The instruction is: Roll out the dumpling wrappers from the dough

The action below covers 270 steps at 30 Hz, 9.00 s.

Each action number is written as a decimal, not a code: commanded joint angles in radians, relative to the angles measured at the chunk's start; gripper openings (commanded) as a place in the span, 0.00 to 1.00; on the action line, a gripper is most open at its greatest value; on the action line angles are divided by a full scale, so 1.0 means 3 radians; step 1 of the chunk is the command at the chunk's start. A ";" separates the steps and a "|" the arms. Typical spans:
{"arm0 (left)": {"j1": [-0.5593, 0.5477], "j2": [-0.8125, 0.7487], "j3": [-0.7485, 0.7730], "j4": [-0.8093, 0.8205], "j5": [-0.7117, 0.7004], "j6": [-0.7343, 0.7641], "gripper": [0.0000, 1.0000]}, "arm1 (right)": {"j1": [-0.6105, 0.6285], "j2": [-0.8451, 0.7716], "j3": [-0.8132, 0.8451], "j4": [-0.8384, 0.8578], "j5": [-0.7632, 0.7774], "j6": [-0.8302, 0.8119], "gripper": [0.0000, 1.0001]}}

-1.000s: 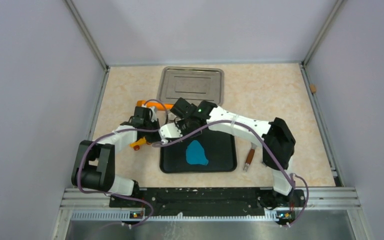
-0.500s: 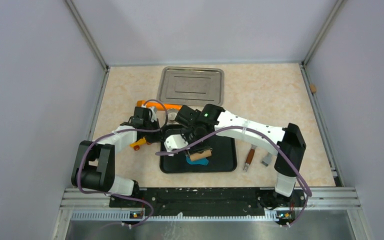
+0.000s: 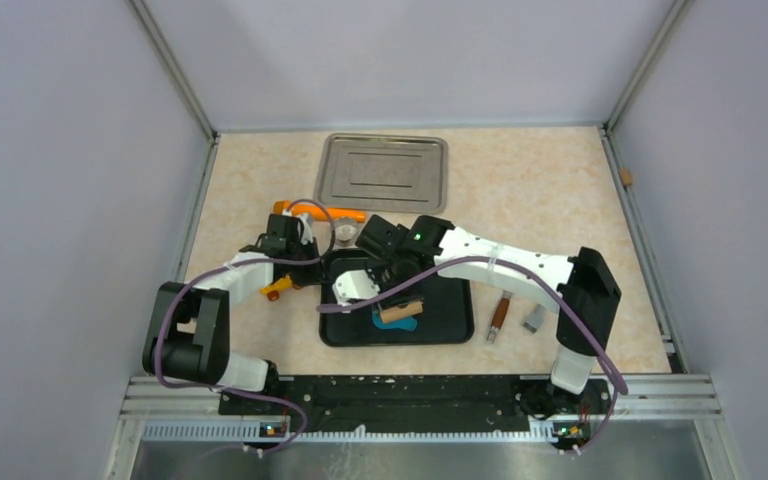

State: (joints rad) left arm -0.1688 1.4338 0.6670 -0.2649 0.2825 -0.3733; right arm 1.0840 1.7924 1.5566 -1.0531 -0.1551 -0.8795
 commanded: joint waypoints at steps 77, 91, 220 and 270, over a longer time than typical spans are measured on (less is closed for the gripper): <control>-0.0098 0.0202 -0.0008 -0.0177 0.0155 0.0103 0.00 | -0.1290 -0.0042 -0.0139 0.1090 -0.1754 0.3683 0.00; -0.0047 0.0218 0.0017 -0.0179 0.0147 0.0148 0.00 | -0.2286 0.0423 -0.0731 0.0809 -0.0482 0.3521 0.00; 0.0004 0.0298 0.0231 -0.0173 0.0375 0.0233 0.00 | -0.2190 0.0072 -0.1402 0.2021 -0.0808 0.3407 0.00; 0.0005 0.0282 0.0209 -0.0170 0.0505 0.0244 0.00 | -0.1848 0.0254 -0.1148 0.2329 -0.1609 0.3307 0.00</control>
State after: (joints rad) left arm -0.1642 1.5299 0.7380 -0.3019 0.4294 -0.3069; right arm 0.5201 1.8179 1.1934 -0.3759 -0.8547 0.1642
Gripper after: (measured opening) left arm 0.046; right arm 0.335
